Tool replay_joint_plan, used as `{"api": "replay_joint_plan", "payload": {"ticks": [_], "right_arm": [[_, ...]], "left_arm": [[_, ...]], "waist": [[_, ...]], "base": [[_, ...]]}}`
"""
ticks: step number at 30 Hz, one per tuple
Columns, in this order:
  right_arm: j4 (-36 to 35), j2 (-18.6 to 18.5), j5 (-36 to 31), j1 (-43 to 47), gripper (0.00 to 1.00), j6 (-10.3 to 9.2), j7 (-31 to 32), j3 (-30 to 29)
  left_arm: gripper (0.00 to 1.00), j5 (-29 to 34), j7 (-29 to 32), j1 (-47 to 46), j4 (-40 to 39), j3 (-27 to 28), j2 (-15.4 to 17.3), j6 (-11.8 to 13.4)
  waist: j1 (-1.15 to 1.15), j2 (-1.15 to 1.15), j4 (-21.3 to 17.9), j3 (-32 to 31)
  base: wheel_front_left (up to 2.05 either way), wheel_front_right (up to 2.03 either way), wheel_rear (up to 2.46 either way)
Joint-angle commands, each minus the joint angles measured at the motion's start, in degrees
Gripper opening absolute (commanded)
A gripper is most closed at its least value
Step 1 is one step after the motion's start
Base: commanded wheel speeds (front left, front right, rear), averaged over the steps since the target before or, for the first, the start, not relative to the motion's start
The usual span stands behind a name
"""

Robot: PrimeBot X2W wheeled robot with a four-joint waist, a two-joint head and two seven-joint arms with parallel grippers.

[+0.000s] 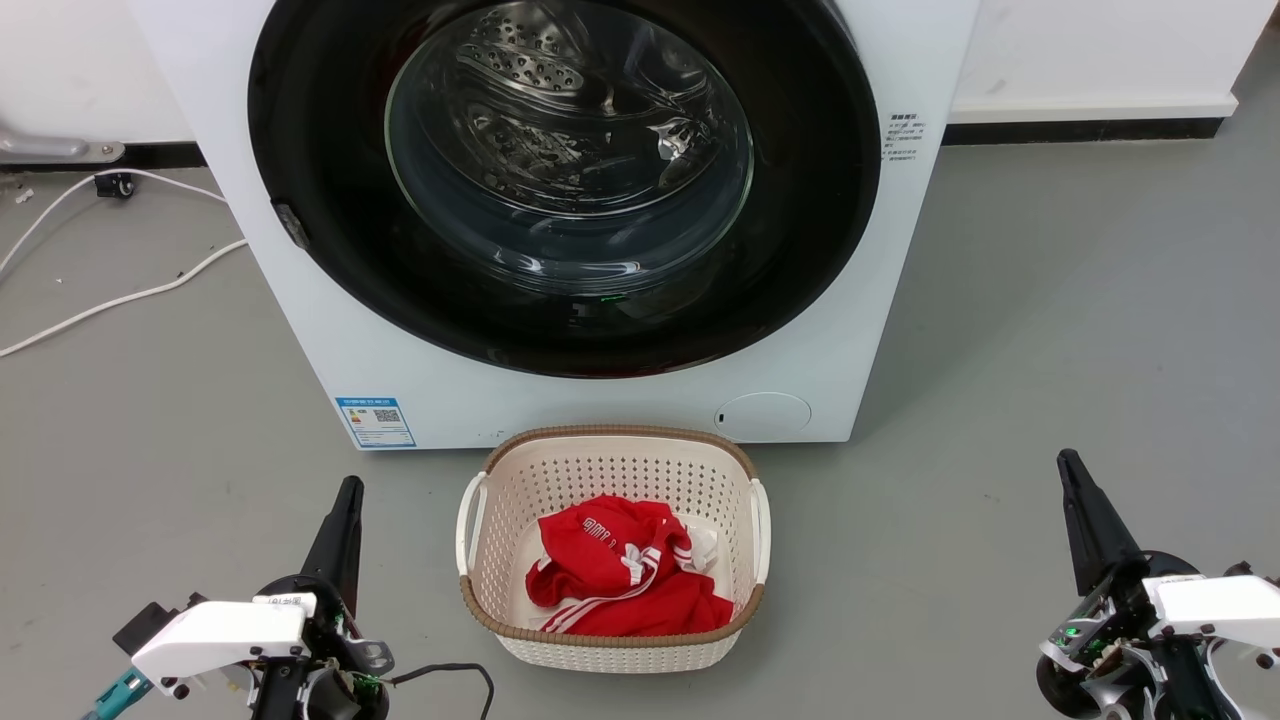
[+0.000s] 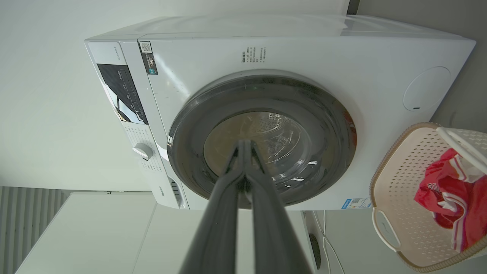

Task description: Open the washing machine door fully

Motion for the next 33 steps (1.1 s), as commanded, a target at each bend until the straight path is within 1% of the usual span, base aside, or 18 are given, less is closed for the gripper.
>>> {"api": "replay_joint_plan", "payload": {"ticks": [1, 6, 7, 10, 17, 22, 26, 27, 33], "right_arm": [[0.1, 0.2, -0.3, -0.8, 0.0, 0.0, 0.1, -0.1], [0.1, 0.2, -0.3, -0.8, 0.0, 0.0, 0.2, -0.2], [0.0, 0.0, -0.1, 0.0, 1.0, 0.0, 0.0, -0.1], [0.8, 0.1, -0.2, 0.8, 1.0, -0.01, -0.2, 0.2], [-1.1, 0.2, -1.7, 1.6, 1.0, -0.01, -2.3, 1.2], [-2.3, 0.2, -3.9, 2.0, 1.0, -0.01, -3.6, 1.5], [-3.7, 0.2, -7.9, 2.2, 1.0, -0.01, -4.7, 1.5], [-3.7, 0.2, -7.9, 2.2, 1.0, -0.01, -4.7, 1.5], [-6.4, 0.2, -16.3, 2.4, 1.0, -0.01, -6.1, 1.5]], "left_arm": [[0.0, 0.0, 0.1, -0.5, 0.1, 0.2, -0.1, -0.2], [0.0, 0.0, 0.2, -0.5, 0.1, 0.2, -0.1, -0.2], [1.0, 0.0, 0.0, 0.0, 0.0, 0.0, 0.0, 0.0], [1.0, 0.1, -0.2, 0.8, 0.9, -0.3, -0.2, 0.1], [1.0, 1.2, -2.3, 0.8, -0.5, -2.5, -0.2, 0.0], [1.0, 2.6, -3.7, 0.8, -2.2, -2.5, -0.2, 0.0], [1.0, 5.7, -4.7, 0.7, -4.0, -2.3, -0.2, 0.0], [1.0, 5.7, -4.7, 0.7, -4.0, -2.3, -0.2, 0.0], [1.0, 14.2, -6.1, 0.2, -6.7, -2.8, -0.2, 0.0]], "waist": [[0.0, 0.0, 0.0, 0.0], [0.0, 0.0, 0.0, 0.0], [0.0, 0.0, 0.0, 0.0], [0.0, 0.0, 0.0, 0.0], [0.0, 0.0, -0.1, -0.1], [0.0, 0.0, -0.3, -0.2], [0.0, 0.0, -0.5, -0.2], [0.0, 0.0, -0.5, -0.2], [0.0, 0.0, -0.7, -0.2]], "base": [[0.0, 0.0, 0.0], [0.0, 0.0, 0.0], [0.0, 0.0, 0.0], [0.0, 0.0, 0.0], [0.0, 0.0, 0.0], [0.0, 0.0, 0.0], [0.0, 0.0, 0.0], [0.0, 0.0, 0.0], [0.0, 0.0, 0.0]]}}
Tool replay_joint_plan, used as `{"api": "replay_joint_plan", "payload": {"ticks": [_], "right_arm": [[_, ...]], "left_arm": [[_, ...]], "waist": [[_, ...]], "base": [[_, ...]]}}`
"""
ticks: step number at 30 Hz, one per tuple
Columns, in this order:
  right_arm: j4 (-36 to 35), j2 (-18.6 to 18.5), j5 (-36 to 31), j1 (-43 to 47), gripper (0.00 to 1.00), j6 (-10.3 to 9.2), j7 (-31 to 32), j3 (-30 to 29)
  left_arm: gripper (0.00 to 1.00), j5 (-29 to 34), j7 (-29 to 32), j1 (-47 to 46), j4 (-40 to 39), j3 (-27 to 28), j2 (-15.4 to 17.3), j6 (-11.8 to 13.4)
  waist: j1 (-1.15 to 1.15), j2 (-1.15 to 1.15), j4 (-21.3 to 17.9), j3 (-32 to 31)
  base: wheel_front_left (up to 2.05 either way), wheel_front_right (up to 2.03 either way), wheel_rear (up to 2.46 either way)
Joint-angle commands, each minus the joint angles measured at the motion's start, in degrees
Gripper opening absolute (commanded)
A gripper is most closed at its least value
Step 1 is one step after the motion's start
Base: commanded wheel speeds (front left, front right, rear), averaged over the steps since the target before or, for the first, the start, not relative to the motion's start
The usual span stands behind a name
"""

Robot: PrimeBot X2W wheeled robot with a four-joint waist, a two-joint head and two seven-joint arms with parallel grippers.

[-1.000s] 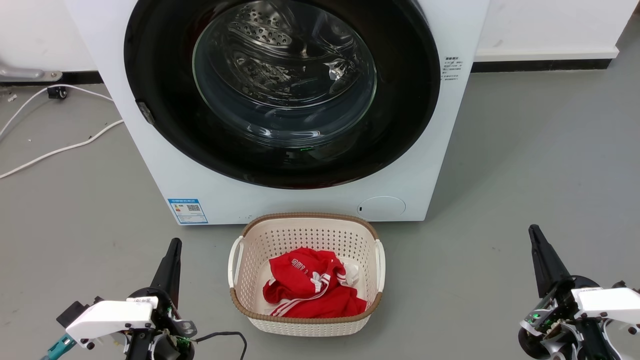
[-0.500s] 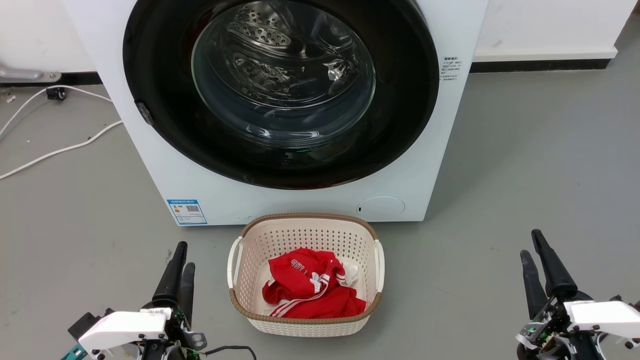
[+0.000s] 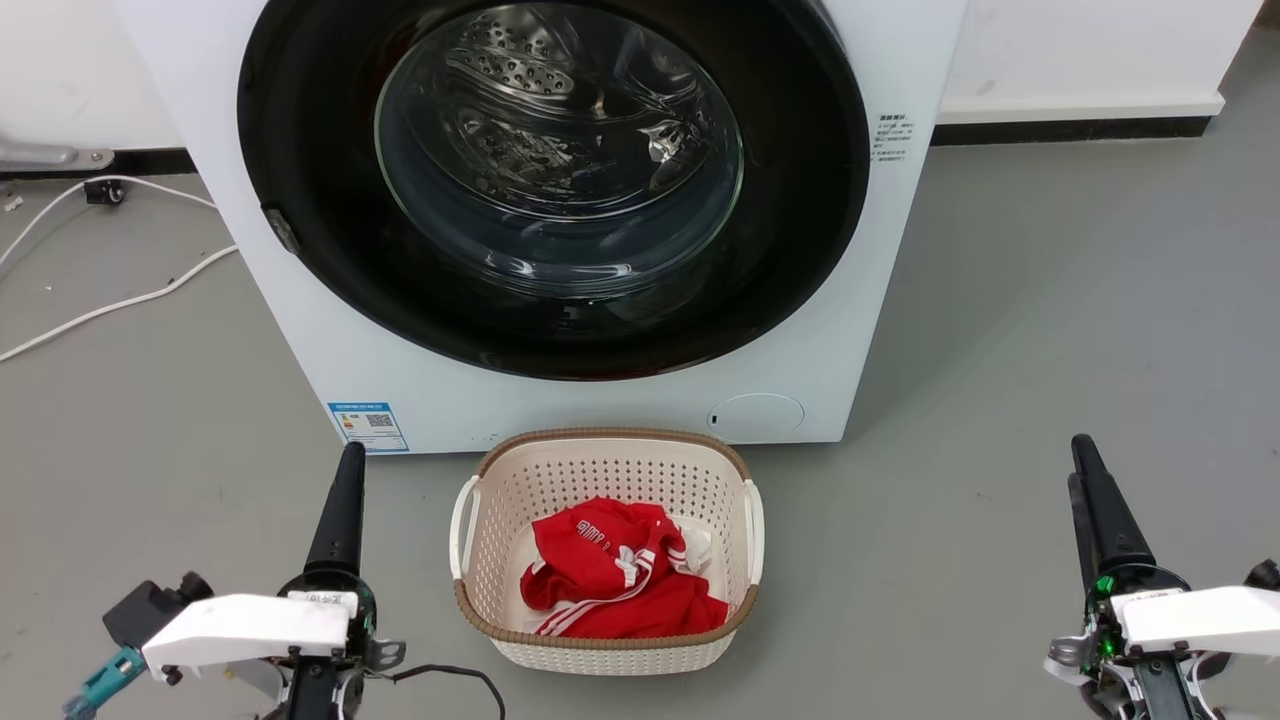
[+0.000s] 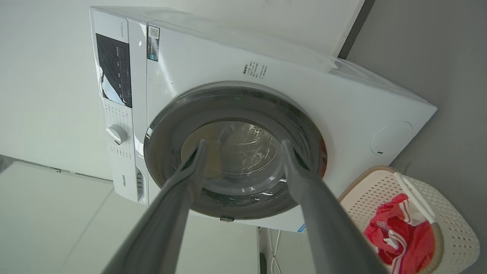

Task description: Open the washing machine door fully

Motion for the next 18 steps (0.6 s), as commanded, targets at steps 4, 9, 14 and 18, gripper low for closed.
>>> {"api": "replay_joint_plan", "payload": {"ticks": [4, 9, 14, 18], "right_arm": [[-3.4, -0.1, -7.4, -0.6, 1.0, 0.0, -1.2, 0.6], [-5.6, -0.1, -14.8, -0.3, 1.0, 0.01, -2.3, 1.4], [-6.9, -0.1, -22.4, 0.2, 1.0, 0.01, -3.4, 2.4], [-7.2, -0.1, -28.3, 0.6, 1.0, 0.01, -4.2, 3.1]], "left_arm": [[1.0, 6.5, -1.2, -1.9, -3.4, -0.2, 0.2, -0.1], [1.0, 13.0, -2.3, -1.4, -5.4, -0.2, 0.2, -0.1], [1.0, 19.5, -3.3, -0.7, -6.6, -0.7, 0.2, 0.1], [1.0, 26.0, -4.1, -0.3, -7.5, -1.5, 0.2, 0.5]], "waist": [[0.0, 0.0, -0.2, 0.1], [0.0, 0.0, -0.3, 0.1], [0.0, 0.0, -0.4, 0.1], [0.0, 0.0, -0.4, 0.0]], "base": [[0.0, 0.0, 0.0], [0.0, 0.0, 0.0], [0.0, 0.0, 0.0], [0.0, 0.0, 0.0]]}}
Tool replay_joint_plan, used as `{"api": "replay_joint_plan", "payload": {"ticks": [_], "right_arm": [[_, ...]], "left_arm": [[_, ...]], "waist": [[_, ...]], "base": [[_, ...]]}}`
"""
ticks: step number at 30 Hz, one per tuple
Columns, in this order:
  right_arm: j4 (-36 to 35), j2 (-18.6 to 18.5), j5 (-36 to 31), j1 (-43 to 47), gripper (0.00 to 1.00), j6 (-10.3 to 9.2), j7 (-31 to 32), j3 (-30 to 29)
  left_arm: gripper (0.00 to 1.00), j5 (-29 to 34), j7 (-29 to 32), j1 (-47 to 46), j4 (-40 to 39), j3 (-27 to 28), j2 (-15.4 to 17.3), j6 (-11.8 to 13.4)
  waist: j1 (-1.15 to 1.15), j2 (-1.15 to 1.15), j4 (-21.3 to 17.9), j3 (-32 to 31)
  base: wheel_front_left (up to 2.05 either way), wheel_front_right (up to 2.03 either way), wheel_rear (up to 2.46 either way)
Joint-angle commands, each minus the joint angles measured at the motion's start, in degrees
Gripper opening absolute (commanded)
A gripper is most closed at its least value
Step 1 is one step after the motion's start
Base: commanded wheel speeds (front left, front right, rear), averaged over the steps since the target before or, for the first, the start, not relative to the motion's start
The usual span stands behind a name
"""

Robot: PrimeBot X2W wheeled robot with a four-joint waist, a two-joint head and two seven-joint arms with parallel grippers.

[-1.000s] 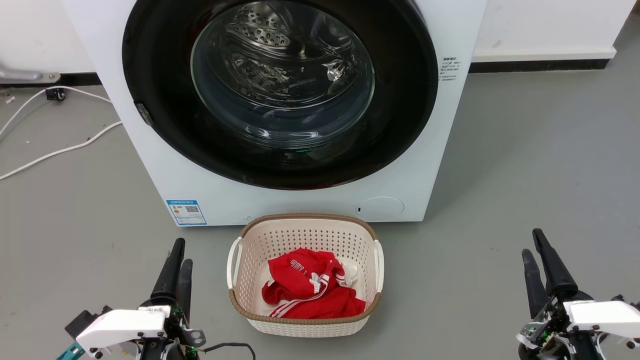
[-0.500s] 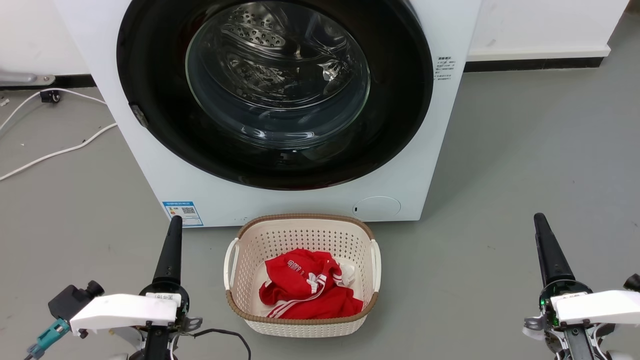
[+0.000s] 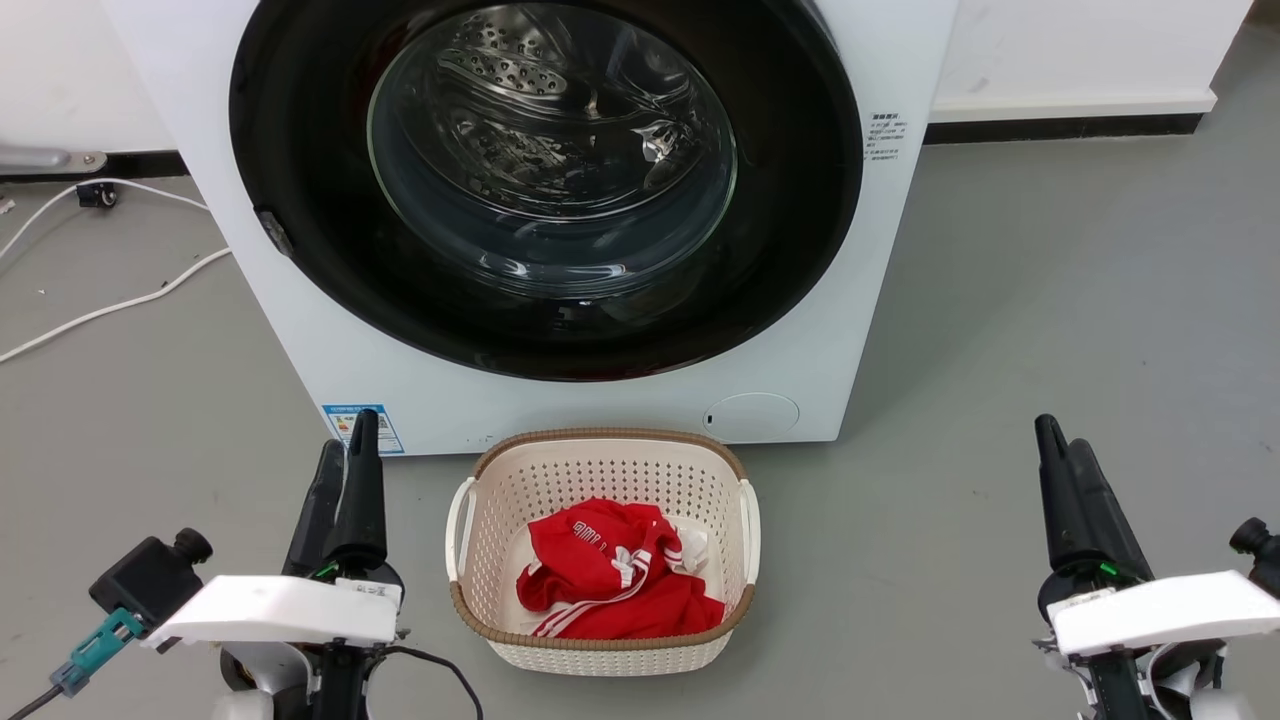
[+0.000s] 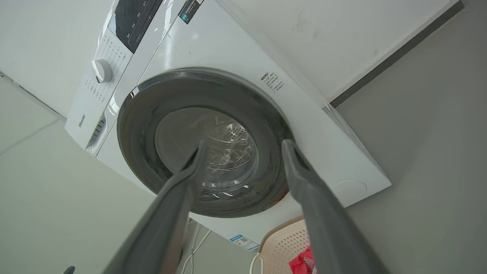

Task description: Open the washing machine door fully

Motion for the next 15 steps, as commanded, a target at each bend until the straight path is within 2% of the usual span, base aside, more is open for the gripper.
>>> {"api": "replay_joint_plan", "payload": {"ticks": [1, 15], "right_arm": [[-1.1, -0.1, -2.6, 0.0, 1.0, 0.01, -0.6, 0.3], [-0.2, 0.0, -17.5, 1.0, 1.0, 0.01, -3.1, 1.1]], "left_arm": [[1.0, 2.7, -0.6, -0.3, -1.4, -0.4, 0.2, 0.4], [1.0, 17.9, -3.1, 1.5, -2.6, -2.7, 0.5, 2.9]], "waist": [[0.0, 0.0, 0.0, 0.0], [0.0, 0.0, 0.0, -0.3]], "base": [[0.0, 0.0, 0.0], [0.0, 0.0, 0.0]]}}
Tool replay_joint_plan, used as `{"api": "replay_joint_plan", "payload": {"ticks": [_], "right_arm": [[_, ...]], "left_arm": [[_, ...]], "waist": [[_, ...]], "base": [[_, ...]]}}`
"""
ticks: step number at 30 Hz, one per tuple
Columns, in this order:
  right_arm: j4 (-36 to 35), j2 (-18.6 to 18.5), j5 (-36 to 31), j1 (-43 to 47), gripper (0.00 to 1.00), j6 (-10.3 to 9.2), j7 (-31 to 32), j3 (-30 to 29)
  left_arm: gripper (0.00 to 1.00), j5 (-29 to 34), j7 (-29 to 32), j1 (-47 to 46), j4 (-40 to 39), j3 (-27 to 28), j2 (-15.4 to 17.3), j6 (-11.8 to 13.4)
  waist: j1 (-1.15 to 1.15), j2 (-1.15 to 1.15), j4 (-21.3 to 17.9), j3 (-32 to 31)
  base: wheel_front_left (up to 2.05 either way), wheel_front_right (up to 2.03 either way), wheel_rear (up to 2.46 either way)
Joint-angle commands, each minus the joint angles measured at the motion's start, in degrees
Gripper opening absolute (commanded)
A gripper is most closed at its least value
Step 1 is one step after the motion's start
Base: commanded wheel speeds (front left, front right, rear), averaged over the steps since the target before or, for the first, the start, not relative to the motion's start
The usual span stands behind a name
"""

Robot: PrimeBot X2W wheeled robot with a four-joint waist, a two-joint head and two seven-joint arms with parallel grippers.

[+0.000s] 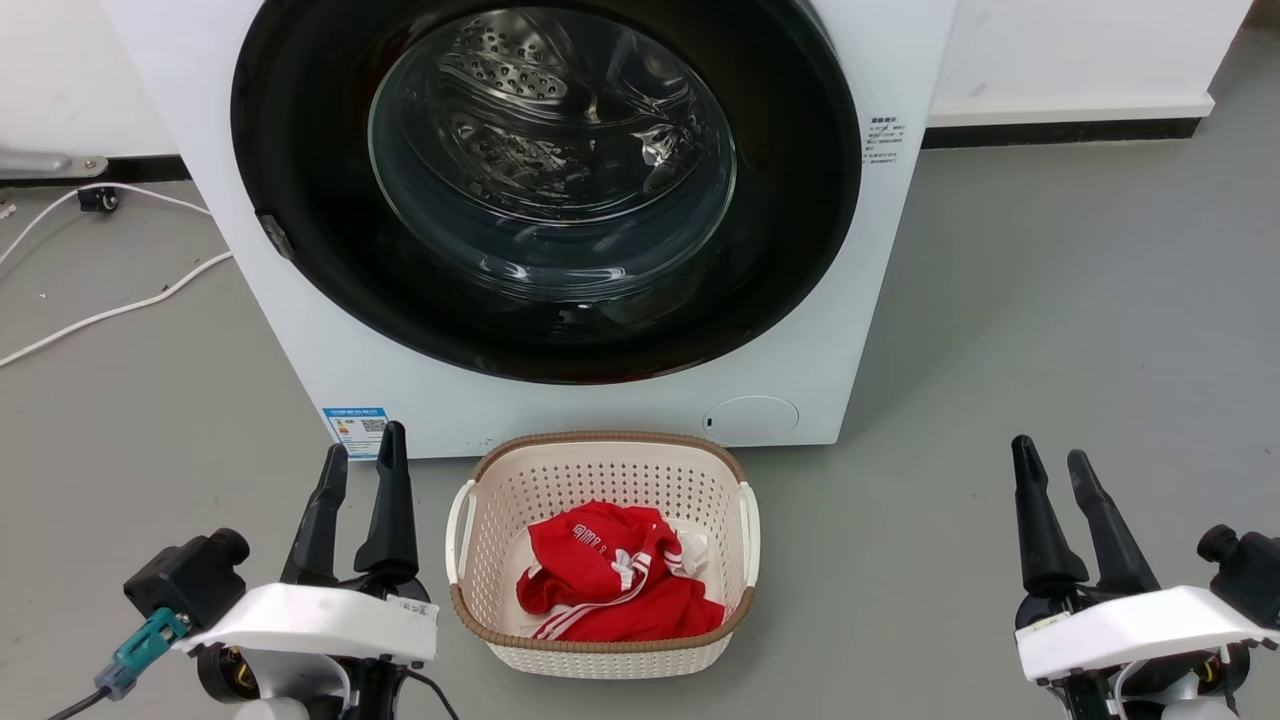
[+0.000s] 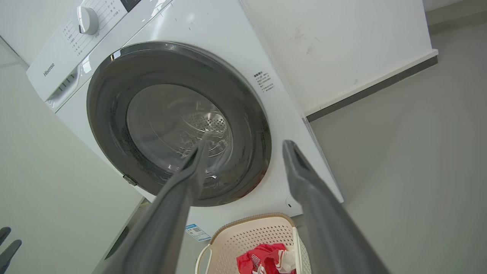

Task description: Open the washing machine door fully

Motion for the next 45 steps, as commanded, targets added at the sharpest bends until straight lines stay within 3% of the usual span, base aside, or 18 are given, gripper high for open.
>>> {"api": "replay_joint_plan", "payload": {"ticks": [1, 22, 45], "right_arm": [[-0.5, 0.0, -2.2, -0.2, 1.0, 0.0, -0.5, 0.1], [-1.5, 0.1, -16.1, 1.1, 1.0, 0.0, -1.6, 0.7], [-3.6, 0.1, -27.2, 1.9, 1.0, -0.01, -3.1, 2.2]], "left_arm": [[1.0, 2.0, -0.5, 0.2, -0.9, -0.2, 0.5, 0.5], [1.0, 15.6, -3.7, 1.9, -0.1, -2.2, 2.3, 3.7], [1.0, 26.6, -6.5, 3.0, -1.2, -3.7, 2.5, 5.5]], "waist": [[0.0, 0.0, 0.0, 0.0], [0.0, 0.0, -0.2, -0.4], [0.0, 0.0, -0.2, -0.6]], "base": [[0.0, 0.0, 0.0], [0.0, 0.0, 0.0], [0.0, 0.0, 0.0]]}}
